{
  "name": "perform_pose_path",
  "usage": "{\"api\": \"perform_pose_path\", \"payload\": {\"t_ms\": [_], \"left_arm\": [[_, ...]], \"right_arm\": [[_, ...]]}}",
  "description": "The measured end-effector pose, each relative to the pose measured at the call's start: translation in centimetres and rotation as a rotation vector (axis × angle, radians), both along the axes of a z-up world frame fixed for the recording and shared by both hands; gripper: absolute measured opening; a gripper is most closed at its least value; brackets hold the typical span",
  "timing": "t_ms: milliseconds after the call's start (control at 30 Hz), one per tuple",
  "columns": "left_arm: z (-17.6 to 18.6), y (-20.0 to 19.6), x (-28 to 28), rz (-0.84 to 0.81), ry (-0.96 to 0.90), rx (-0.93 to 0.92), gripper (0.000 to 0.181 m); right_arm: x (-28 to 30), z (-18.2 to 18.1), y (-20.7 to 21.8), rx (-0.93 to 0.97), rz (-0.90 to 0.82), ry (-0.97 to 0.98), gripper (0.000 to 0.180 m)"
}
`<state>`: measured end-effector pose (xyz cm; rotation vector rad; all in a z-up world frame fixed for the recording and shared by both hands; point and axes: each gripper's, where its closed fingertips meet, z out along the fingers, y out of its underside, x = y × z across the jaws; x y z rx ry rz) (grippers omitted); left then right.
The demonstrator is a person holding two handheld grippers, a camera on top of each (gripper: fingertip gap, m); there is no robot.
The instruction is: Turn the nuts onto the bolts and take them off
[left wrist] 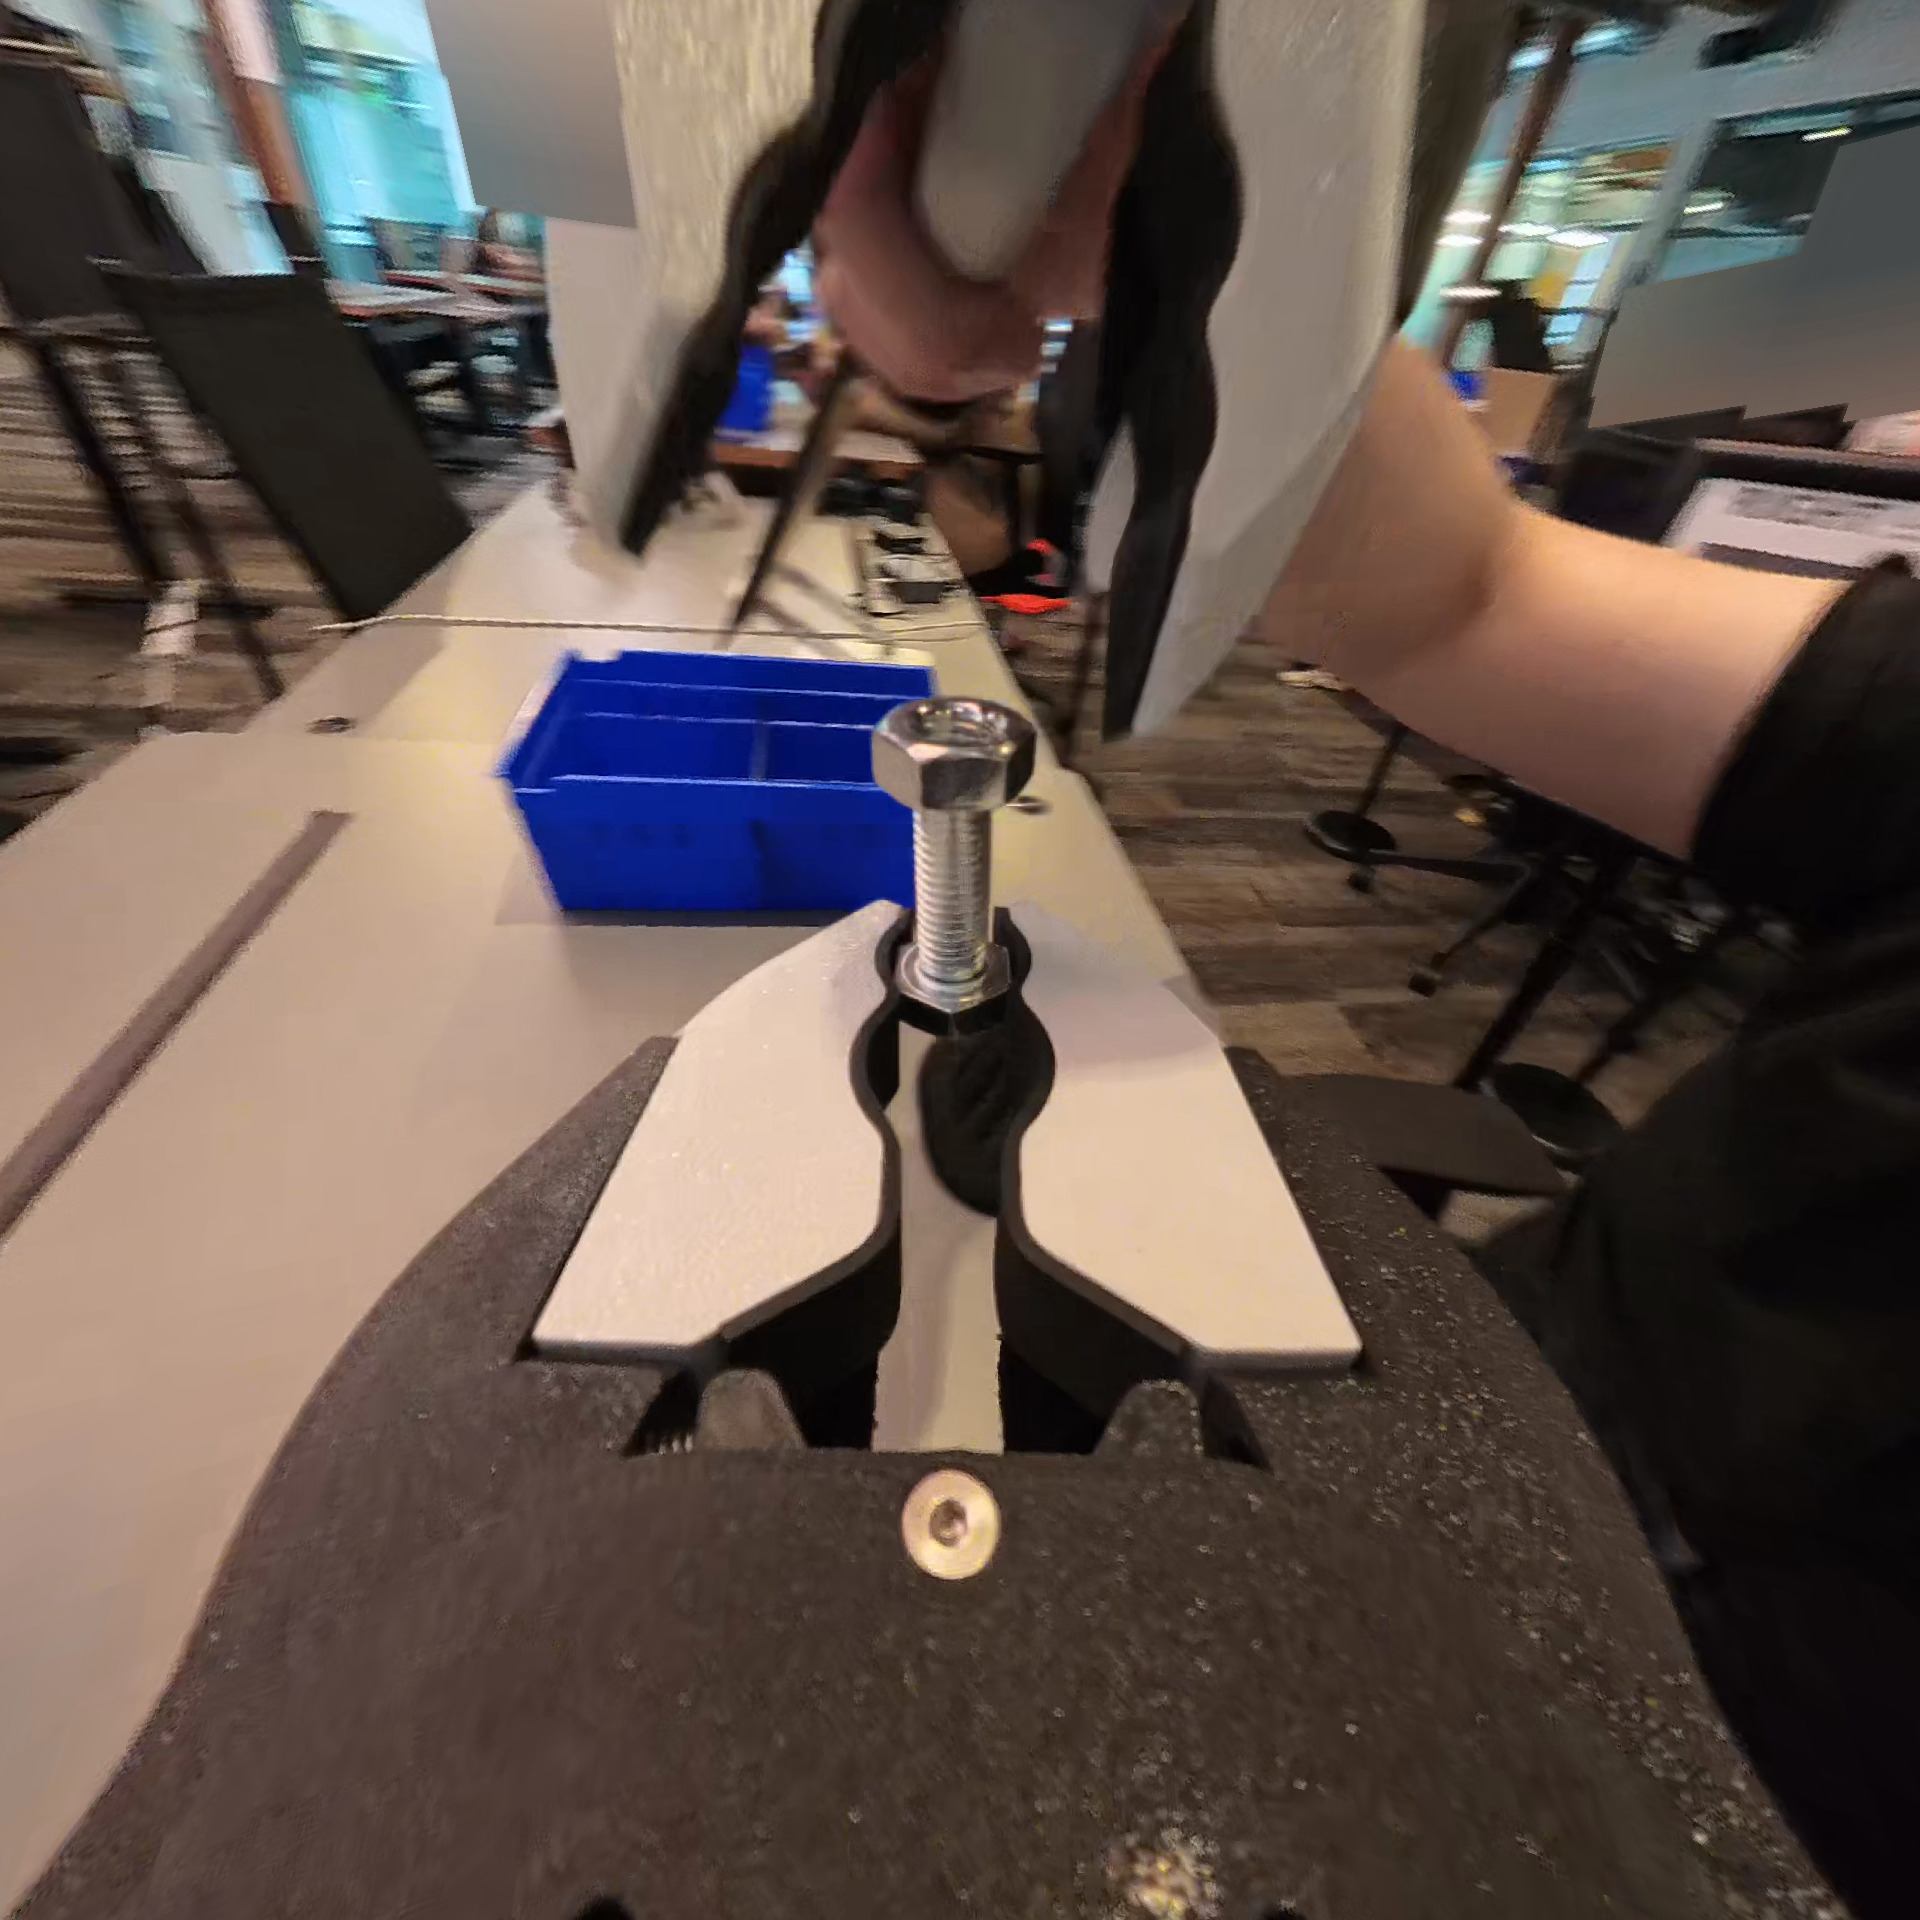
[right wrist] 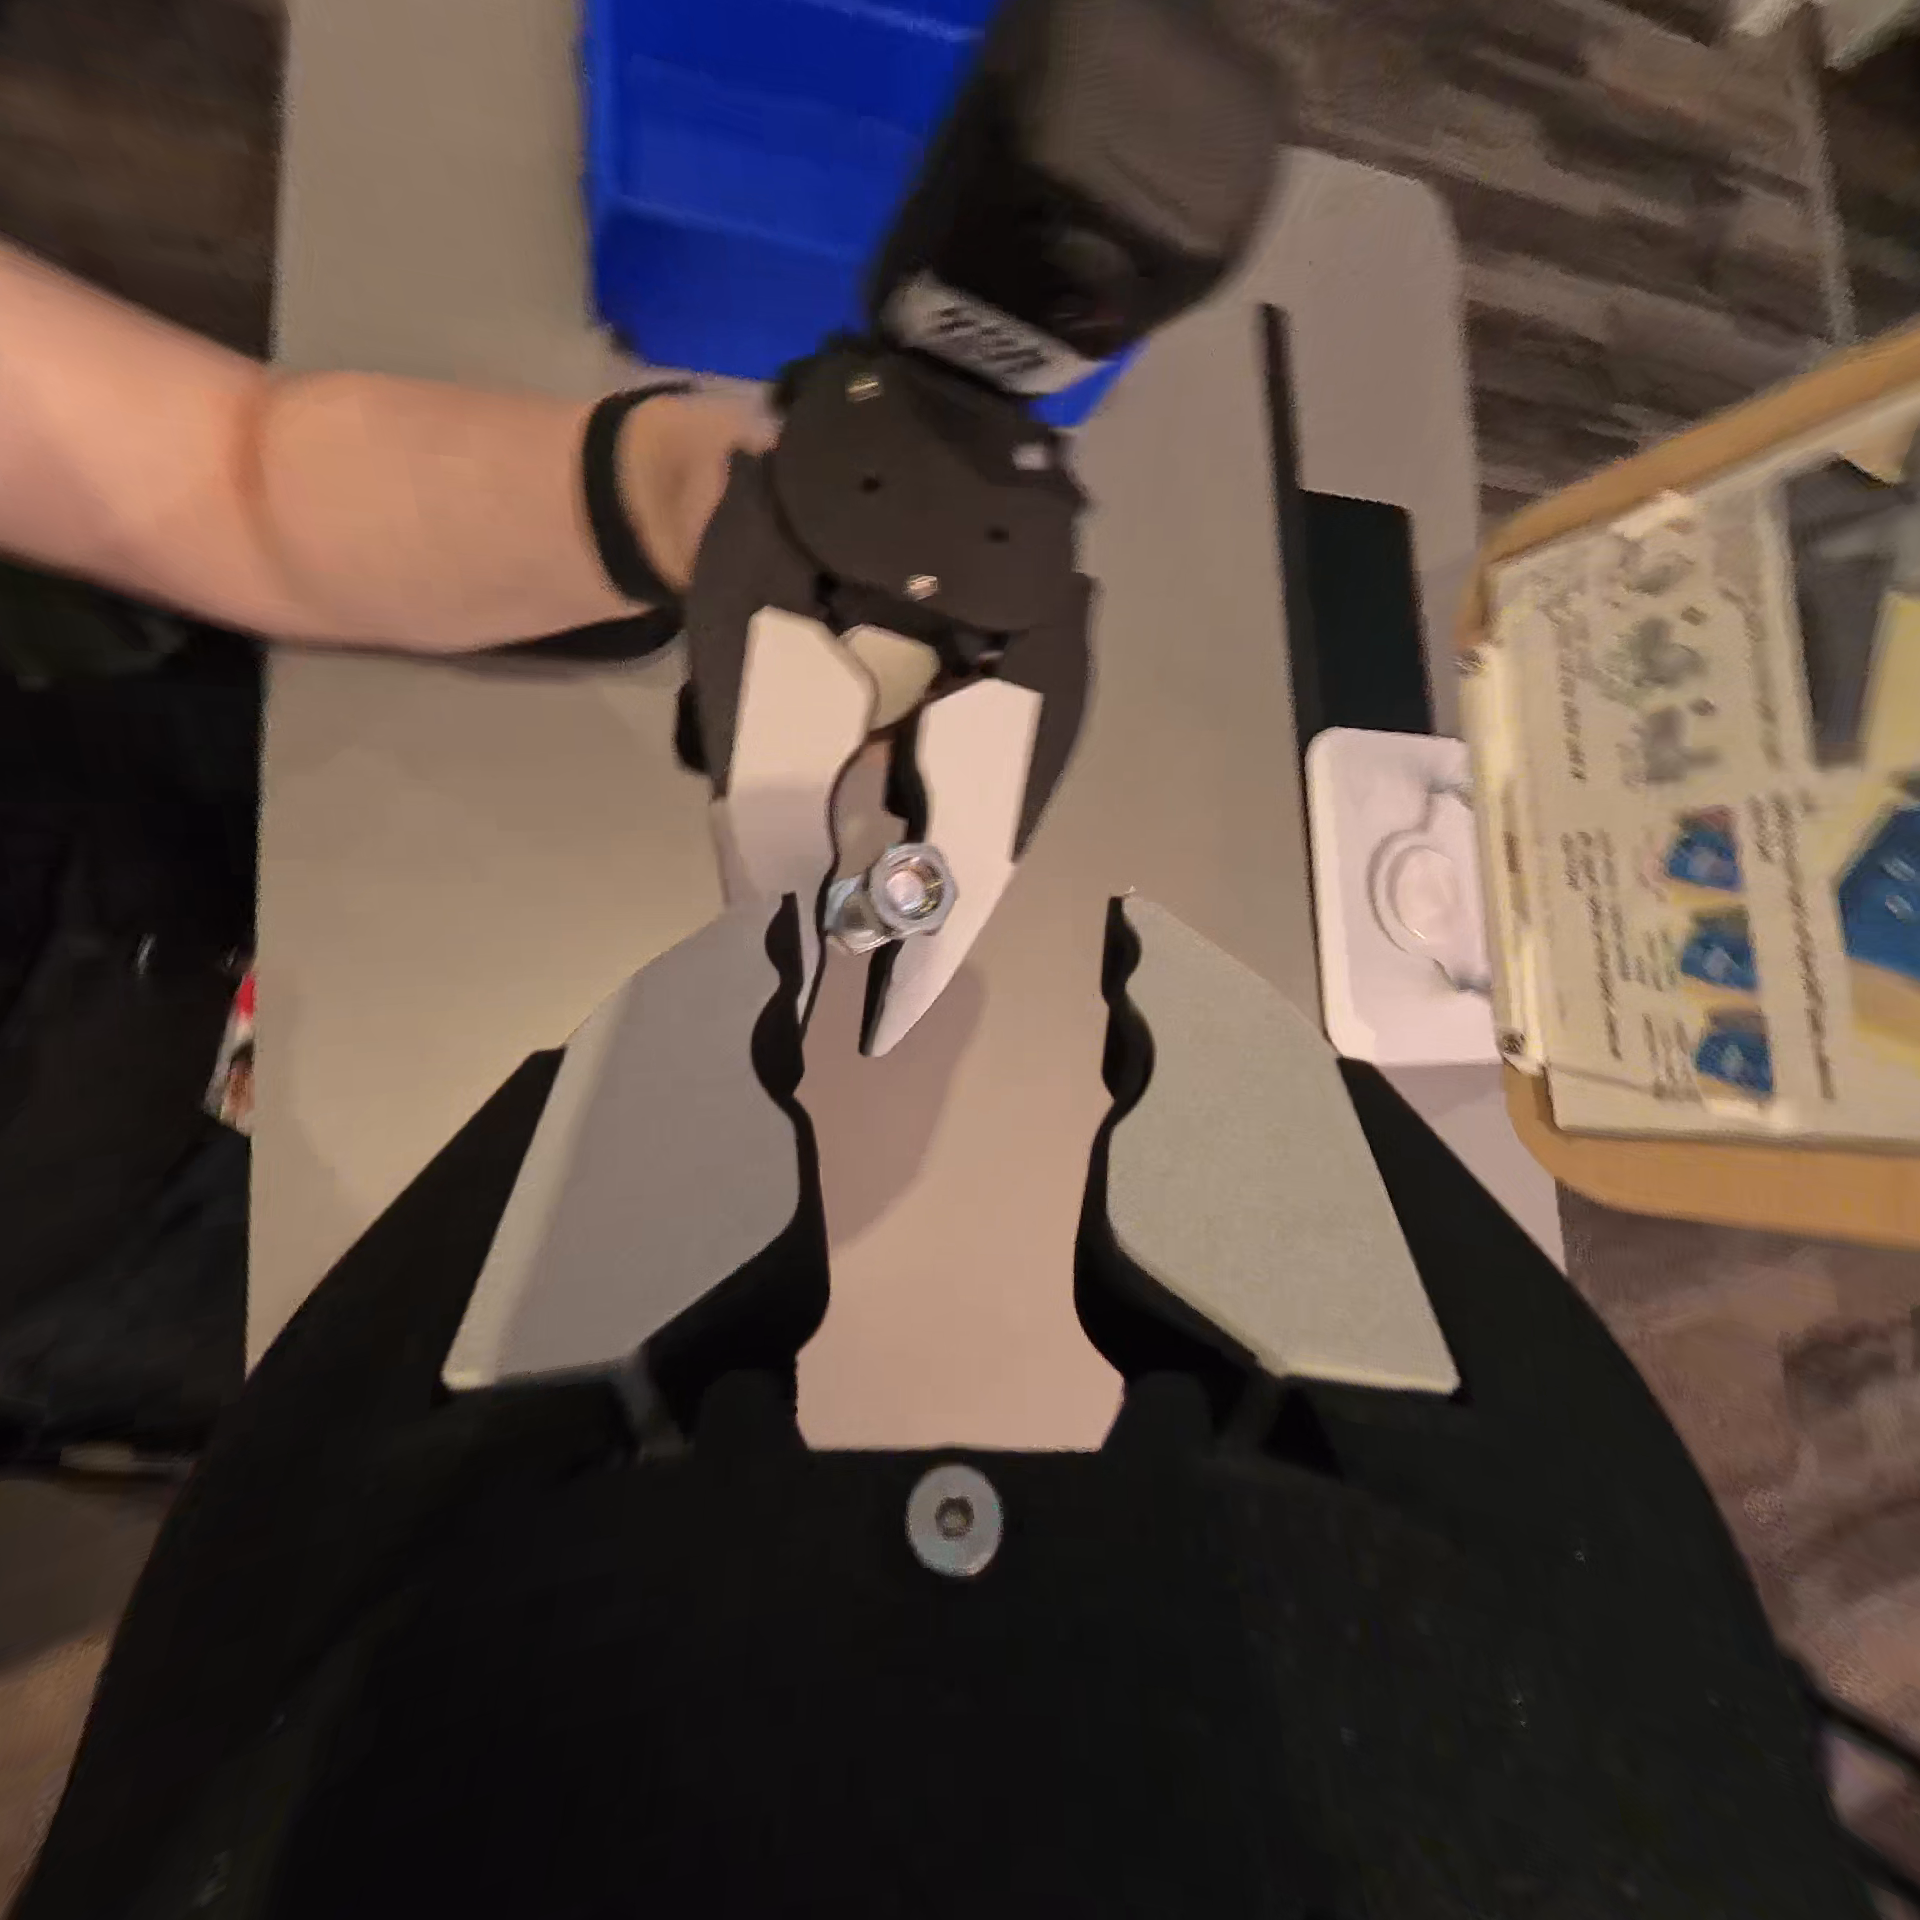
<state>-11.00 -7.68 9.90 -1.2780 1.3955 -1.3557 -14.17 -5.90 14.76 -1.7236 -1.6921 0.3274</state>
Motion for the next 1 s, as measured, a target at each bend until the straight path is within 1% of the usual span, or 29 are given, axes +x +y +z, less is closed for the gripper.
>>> {"api": "perform_pose_path", "payload": {"t_ms": [33,100,167,233,300,367,400,533,767,900,967,1000], "left_arm": [[-0.1,1.2,0.2,0.083,0.011,0.019,0.014],[-0.5,3.7,0.4,0.269,0.039,0.064,0.014],[-0.9,5.7,0.5,0.421,0.066,0.106,0.014],[-1.0,7.2,0.3,0.555,0.074,0.148,0.014],[-1.2,8.0,0.3,0.622,0.082,0.154,0.014],[-1.5,8.6,0.2,0.673,0.089,0.159,0.014],[-1.6,8.8,0.1,0.688,0.094,0.165,0.014],[-1.6,9.0,0.1,0.697,0.095,0.158,0.014],[-1.5,9.0,0.0,0.699,0.096,0.158,0.014],[-1.6,8.9,0.0,0.696,0.101,0.156,0.014],[-1.5,8.9,0.0,0.694,0.094,0.151,0.014],[-1.4,8.9,0.0,0.693,0.089,0.147,0.014]], "right_arm": [[0.2,0.6,1.0,-0.003,-0.091,0.033,0.054],[0.8,1.1,2.3,-0.090,-0.265,0.079,0.057],[1.5,1.2,3.8,-0.157,-0.453,0.129,0.052],[1.5,1.2,4.5,-0.203,-0.547,0.166,0.048],[1.5,1.1,5.1,-0.199,-0.606,0.174,0.040],[1.5,0.9,5.7,-0.191,-0.641,0.164,0.041],[1.5,0.6,5.9,-0.194,-0.655,0.143,0.043],[1.4,-0.9,6.1,-0.210,-0.675,0.067,0.042],[1.1,-2.1,6.3,-0.231,-0.676,0.035,0.042],[0.8,-2.5,6.0,-0.256,-0.651,0.023,0.031],[0.5,-2.6,5.6,-0.274,-0.616,0.014,0.018],[0.5,-2.4,5.7,-0.261,-0.608,0.017,0.018]]}}
